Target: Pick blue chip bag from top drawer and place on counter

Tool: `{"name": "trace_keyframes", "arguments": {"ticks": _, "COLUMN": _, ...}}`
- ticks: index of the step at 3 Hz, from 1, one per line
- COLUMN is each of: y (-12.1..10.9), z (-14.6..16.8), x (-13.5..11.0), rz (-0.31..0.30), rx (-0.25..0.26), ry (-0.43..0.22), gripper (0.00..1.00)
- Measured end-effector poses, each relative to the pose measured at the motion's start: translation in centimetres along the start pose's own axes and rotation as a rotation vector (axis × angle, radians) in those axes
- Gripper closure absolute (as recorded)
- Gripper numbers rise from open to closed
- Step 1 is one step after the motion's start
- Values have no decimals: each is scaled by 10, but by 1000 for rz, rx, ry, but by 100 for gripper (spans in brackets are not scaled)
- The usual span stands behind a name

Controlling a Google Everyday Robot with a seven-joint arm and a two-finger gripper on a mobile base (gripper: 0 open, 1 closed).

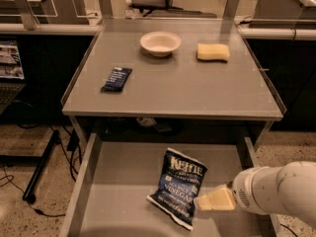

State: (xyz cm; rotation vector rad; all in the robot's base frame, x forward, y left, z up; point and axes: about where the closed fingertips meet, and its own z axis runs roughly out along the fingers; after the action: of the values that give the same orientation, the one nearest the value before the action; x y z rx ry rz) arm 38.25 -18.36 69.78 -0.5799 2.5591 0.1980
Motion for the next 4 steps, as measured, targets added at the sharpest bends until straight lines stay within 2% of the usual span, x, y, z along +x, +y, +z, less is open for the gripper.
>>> {"name": "trace_keyframes", "arguments": {"ticks": 1, "y": 0, "z": -1, "x": 0, "rz": -2, "rx": 0, "ry": 1, "gripper": 0}}
{"name": "trace_keyframes", "arguments": {"ticks": 2, "y": 12, "z": 19, "x": 12, "rz": 39, "rx": -40, "ry": -5, "gripper": 0}}
{"name": "trace_keyframes", "arguments": {"ticks": 3, "y": 35, "z": 52, "x": 25, "rz": 92, "rx": -102, "ry": -12, "gripper": 0}}
{"name": "trace_keyframes", "arguments": {"ticks": 4, "y": 52, "z": 77, "x": 25, "rz": 159, "rx": -163, "ry": -32, "gripper": 0}}
